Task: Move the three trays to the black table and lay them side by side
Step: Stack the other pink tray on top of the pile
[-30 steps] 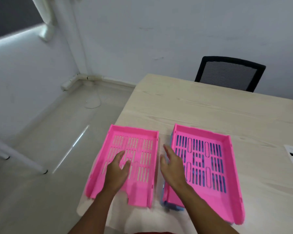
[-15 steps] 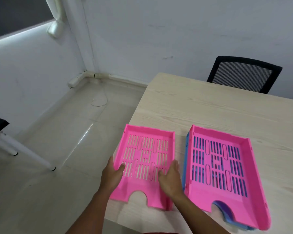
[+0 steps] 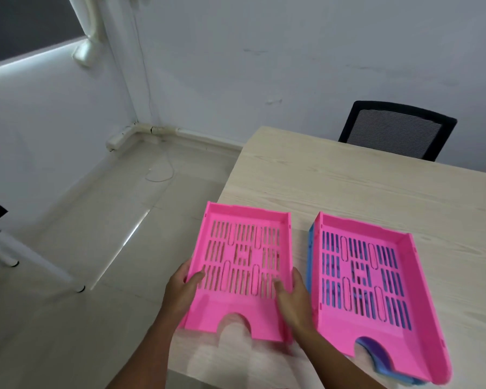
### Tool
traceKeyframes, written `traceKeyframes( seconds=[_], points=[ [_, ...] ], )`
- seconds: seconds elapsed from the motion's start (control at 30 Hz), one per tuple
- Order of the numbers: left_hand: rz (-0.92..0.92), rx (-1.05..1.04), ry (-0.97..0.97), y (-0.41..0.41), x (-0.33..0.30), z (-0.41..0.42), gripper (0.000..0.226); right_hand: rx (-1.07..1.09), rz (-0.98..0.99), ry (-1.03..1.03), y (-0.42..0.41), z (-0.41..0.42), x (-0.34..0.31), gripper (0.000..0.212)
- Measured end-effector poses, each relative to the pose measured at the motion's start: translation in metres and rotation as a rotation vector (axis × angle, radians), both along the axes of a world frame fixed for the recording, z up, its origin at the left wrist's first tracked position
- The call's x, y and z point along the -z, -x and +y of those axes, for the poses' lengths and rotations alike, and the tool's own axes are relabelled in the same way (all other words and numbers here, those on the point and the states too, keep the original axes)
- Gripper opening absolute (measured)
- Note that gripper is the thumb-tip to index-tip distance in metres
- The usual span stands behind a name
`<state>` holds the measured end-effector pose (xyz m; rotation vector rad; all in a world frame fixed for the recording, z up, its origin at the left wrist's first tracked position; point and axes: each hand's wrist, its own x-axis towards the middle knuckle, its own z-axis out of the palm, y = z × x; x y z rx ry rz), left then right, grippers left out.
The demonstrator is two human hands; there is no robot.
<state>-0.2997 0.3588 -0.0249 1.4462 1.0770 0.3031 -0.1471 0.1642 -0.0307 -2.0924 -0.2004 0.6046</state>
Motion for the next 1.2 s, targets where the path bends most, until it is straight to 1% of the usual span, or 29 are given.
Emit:
traceKeyframes(
  seconds=[0.1, 0.17, 0.27, 0.43, 0.5, 0.57, 0.63, 0.77, 0.87, 0.9, 0.97, 1.0, 1.07, 1.13, 1.2],
  points=[
    [-0.113, -0.05, 0.018, -0.003, -0.012, 0.006, 0.048, 0.001, -0.035, -0.131, -0.004, 0.0, -0.011, 0.069],
    [-0.182, -0.081, 0.016, -0.008, -0.021, 0.008, 0.05, -0.001, -0.031, -0.23, -0.01, -0.002, -0.021, 0.068],
    [-0.262, -0.086, 0.021, -0.021, -0.037, 0.003, 0.05, -0.033, -0.072, -0.308, -0.025, -0.01, -0.037, 0.07],
    [-0.369, 0.034, 0.016, -0.055, -0.068, -0.02, 0.044, -0.009, -0.125, -0.401, -0.054, -0.047, -0.059, 0.076],
    [-0.393, 0.088, -0.004, -0.069, -0.081, -0.031, 0.049, -0.003, -0.152, -0.432, -0.062, -0.064, -0.065, 0.081],
    [-0.401, 0.129, -0.016, -0.082, -0.09, -0.043, 0.06, 0.026, -0.178, -0.462, -0.07, -0.081, -0.072, 0.083],
    [-0.4, 0.173, -0.027, -0.096, -0.1, -0.056, 0.069, 0.063, -0.192, -0.49, -0.079, -0.099, -0.078, 0.08],
    [-0.406, 0.232, -0.063, -0.12, -0.11, -0.09, 0.061, 0.092, -0.212, -0.51, -0.105, -0.144, -0.084, 0.065],
    [-0.407, 0.242, -0.049, -0.137, -0.105, -0.129, 0.073, 0.119, -0.218, -0.497, -0.129, -0.181, -0.084, 0.059],
    [-0.414, 0.239, -0.048, -0.142, -0.102, -0.143, 0.072, 0.125, -0.216, -0.49, -0.138, -0.193, -0.084, 0.056],
    [-0.41, 0.237, -0.041, -0.151, -0.094, -0.168, 0.062, 0.124, -0.182, -0.488, -0.154, -0.216, -0.085, 0.053],
    [-0.396, 0.239, -0.038, -0.155, -0.091, -0.18, 0.055, 0.124, -0.156, -0.492, -0.161, -0.228, -0.085, 0.055],
    [-0.382, 0.243, -0.039, -0.161, -0.086, -0.2, 0.044, 0.127, -0.08, -0.506, -0.172, -0.247, -0.085, 0.064],
    [-0.377, 0.233, -0.033, -0.166, -0.084, -0.218, 0.041, 0.128, -0.024, -0.514, -0.182, -0.263, -0.085, 0.071],
    [-0.362, 0.235, -0.032, -0.169, -0.082, -0.231, 0.038, 0.13, 0.004, -0.512, -0.189, -0.273, -0.082, 0.072]
  ],
)
